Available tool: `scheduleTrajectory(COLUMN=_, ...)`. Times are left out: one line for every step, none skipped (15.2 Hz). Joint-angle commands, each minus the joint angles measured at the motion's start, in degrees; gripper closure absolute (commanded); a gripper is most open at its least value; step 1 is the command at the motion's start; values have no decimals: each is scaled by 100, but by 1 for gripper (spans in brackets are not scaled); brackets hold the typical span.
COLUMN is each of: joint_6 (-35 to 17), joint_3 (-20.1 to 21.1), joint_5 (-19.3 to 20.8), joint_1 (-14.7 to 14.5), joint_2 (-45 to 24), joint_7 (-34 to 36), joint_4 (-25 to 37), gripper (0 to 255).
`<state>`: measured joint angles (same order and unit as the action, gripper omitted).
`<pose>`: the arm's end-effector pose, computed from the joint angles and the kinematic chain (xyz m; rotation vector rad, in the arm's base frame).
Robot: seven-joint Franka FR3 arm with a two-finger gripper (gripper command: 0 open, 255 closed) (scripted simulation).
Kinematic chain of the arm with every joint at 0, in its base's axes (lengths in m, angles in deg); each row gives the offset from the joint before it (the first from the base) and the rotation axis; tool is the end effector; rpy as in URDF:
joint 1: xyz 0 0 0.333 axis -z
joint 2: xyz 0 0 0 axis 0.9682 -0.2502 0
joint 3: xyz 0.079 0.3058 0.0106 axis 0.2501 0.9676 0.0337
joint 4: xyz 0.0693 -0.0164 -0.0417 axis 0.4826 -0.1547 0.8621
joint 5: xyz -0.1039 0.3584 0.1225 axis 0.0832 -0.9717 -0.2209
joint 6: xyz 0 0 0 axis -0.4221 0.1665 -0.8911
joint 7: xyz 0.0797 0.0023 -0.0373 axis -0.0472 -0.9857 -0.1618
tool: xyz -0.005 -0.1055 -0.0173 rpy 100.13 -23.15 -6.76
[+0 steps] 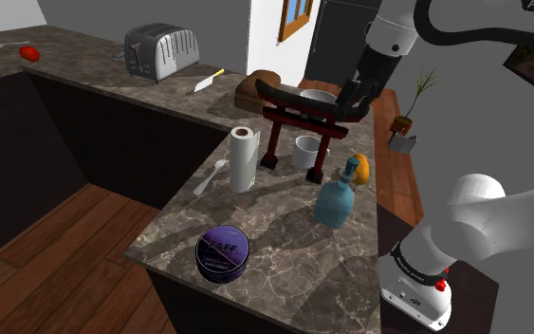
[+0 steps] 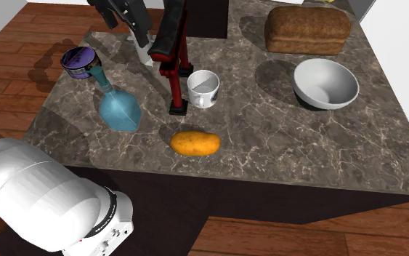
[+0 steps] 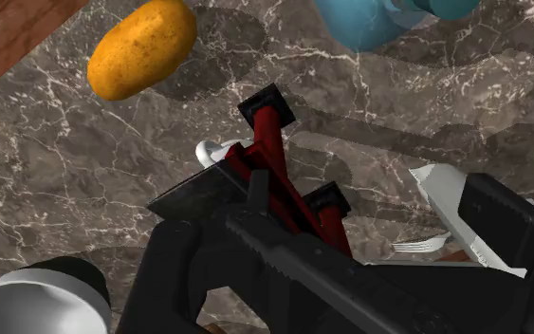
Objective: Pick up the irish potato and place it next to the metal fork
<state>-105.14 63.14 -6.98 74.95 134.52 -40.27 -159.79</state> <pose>0.3106 0.0327 0.5859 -3.1156 0.1565 -0.1488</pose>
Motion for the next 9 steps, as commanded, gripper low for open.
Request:
scheduleTrajectory(joint_6=0, joint_3=0, joint_5=0, joint_1=0, joint_2=0, joint_7=0, joint_4=0, gripper=0)
scheduleTrajectory(joint_6=-132, joint_3=-55, joint_5=29, joint_1=88, joint_2=-10, joint_7=54, joint_4=-126, gripper=0)
scheduleTrajectory(joint_6=-264, joint_3=-110, joint_5=59, joint_1=177, joint_2=-23, joint_7=107, joint_4=-250, gripper=0)
scheduleTrajectory(joint_6=-397, joint_3=-166, joint_5=88, joint_1=267, joint_2=-39, joint_7=160, joint_4=-371, gripper=0)
scheduleTrajectory(joint_6=-531, joint_3=-222, joint_5=118, joint_1=358, joint_2=-59, joint_7=214, joint_4=-490, gripper=0)
scheduleTrajectory(joint_6=-666, joint_3=-279, joint_5=149, joint_1=450, joint_2=-81, joint_7=267, joint_4=-607, gripper=0)
scheduleTrajectory(joint_6=-802, joint_3=-337, joint_5=179, joint_1=544, joint_2=-107, joint_7=319, joint_4=-722, gripper=0)
scheduleTrajectory(joint_6=-940, joint_3=-395, joint_5=210, joint_1=638, joint_2=-137, joint_7=372, joint_4=-834, gripper=0)
scheduleTrajectory(joint_6=-1079, joint_3=-454, joint_5=241, joint_1=733, joint_2=-170, joint_7=424, joint_4=-944, gripper=0)
